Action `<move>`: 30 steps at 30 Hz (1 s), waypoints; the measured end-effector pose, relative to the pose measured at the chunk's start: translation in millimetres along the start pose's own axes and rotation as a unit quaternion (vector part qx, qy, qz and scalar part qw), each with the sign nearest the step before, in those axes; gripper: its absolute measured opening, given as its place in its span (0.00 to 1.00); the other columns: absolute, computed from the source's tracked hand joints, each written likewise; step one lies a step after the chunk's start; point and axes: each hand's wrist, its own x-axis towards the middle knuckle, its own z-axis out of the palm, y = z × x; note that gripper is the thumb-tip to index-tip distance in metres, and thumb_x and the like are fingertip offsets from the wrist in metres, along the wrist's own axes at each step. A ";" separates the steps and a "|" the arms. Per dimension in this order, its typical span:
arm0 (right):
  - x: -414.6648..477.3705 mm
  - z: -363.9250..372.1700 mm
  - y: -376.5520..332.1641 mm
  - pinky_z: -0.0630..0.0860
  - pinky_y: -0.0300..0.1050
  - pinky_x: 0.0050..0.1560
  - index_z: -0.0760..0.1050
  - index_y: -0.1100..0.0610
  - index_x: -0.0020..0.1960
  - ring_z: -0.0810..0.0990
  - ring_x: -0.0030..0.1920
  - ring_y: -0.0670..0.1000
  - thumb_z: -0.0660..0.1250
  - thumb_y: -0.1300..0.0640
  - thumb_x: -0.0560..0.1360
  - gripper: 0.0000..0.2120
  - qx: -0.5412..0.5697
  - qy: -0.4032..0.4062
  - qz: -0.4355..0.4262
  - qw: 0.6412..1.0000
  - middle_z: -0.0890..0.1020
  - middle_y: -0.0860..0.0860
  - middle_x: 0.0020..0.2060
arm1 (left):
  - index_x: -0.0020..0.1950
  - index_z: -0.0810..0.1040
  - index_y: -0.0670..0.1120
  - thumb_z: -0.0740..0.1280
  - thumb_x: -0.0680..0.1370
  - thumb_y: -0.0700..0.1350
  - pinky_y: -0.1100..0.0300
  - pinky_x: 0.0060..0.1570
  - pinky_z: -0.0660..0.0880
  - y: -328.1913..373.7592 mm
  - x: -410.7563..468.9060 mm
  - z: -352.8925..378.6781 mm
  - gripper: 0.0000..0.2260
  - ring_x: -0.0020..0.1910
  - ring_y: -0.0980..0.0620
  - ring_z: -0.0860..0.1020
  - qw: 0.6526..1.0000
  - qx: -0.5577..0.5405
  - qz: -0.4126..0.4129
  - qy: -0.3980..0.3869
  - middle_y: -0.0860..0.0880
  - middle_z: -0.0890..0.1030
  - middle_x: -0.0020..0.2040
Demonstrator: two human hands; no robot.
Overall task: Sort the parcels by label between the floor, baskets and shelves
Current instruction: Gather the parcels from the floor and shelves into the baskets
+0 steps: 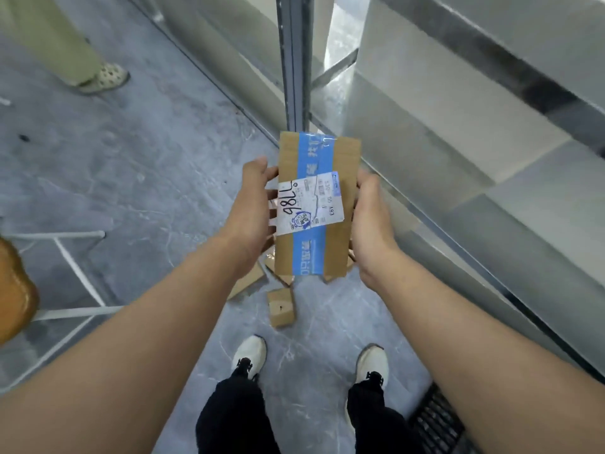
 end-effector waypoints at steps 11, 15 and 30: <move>-165.7 23.9 -173.4 0.76 0.65 0.70 0.81 0.43 0.46 0.83 0.59 0.58 0.52 0.27 0.66 0.28 0.056 0.160 -0.132 0.977 0.86 0.53 0.56 | 0.69 0.76 0.54 0.46 0.85 0.61 0.55 0.44 0.74 172.5 -121.2 -56.5 0.24 0.45 0.53 0.80 0.982 0.004 0.144 -0.124 0.52 0.82 0.48; -234.6 26.3 -226.5 0.76 0.60 0.70 0.80 0.46 0.52 0.82 0.59 0.54 0.51 0.25 0.66 0.32 0.079 0.204 -0.169 0.961 0.86 0.52 0.56 | 0.69 0.76 0.54 0.47 0.84 0.62 0.52 0.51 0.77 219.5 -171.2 -74.5 0.25 0.49 0.50 0.80 0.967 -0.006 0.190 -0.168 0.49 0.81 0.53; -477.1 -45.1 -324.8 0.77 0.63 0.67 0.79 0.44 0.58 0.84 0.59 0.55 0.51 0.23 0.68 0.34 0.075 0.284 -0.350 0.889 0.86 0.52 0.57 | 0.54 0.79 0.60 0.45 0.84 0.62 0.54 0.48 0.76 308.3 -429.9 -85.7 0.23 0.48 0.54 0.84 0.873 -0.003 0.407 -0.268 0.54 0.87 0.45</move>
